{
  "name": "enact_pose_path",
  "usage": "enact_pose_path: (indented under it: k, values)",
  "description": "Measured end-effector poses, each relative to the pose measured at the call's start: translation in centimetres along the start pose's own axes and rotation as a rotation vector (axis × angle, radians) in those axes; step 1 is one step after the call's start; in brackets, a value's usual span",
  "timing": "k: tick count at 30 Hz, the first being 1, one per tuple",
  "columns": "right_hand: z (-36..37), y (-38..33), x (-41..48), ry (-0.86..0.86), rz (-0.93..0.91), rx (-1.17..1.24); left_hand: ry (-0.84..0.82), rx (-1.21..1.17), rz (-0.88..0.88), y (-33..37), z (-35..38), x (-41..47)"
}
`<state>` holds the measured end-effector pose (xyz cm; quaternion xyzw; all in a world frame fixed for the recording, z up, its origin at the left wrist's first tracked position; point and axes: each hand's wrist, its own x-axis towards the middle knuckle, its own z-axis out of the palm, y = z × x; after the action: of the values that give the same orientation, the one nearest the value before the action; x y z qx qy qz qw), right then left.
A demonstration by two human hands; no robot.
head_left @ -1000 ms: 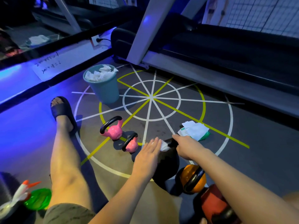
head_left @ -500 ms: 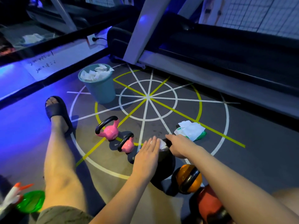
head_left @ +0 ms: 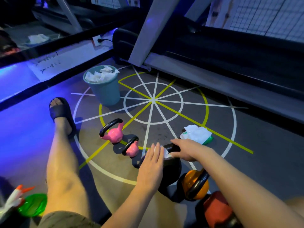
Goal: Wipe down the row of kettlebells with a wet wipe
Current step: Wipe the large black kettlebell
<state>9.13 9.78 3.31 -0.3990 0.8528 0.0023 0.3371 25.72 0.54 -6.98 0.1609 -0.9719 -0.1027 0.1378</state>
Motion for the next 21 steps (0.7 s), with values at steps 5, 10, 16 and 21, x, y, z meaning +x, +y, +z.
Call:
enact_pose_path:
  k: [5, 10, 16, 21]
  values:
    - [0.5, 0.8, 0.3, 0.022, -0.033, 0.135, 0.139, -0.229, -0.245, -1.5, 0.5, -2.4]
    - [0.2, 0.9, 1.0, 0.049, -0.063, 0.065, 0.067, -0.486, -0.639, -1.2, 0.2, -3.7]
    - [1.0, -0.5, 1.9, 0.089, -0.117, -0.020, -0.077, -0.480, -0.731, -1.0, -1.7, -3.1]
    - [2.3, -0.8, 1.0, 0.231, -0.141, -0.246, -0.062, -0.384, -0.630, 0.0, -2.2, -2.3]
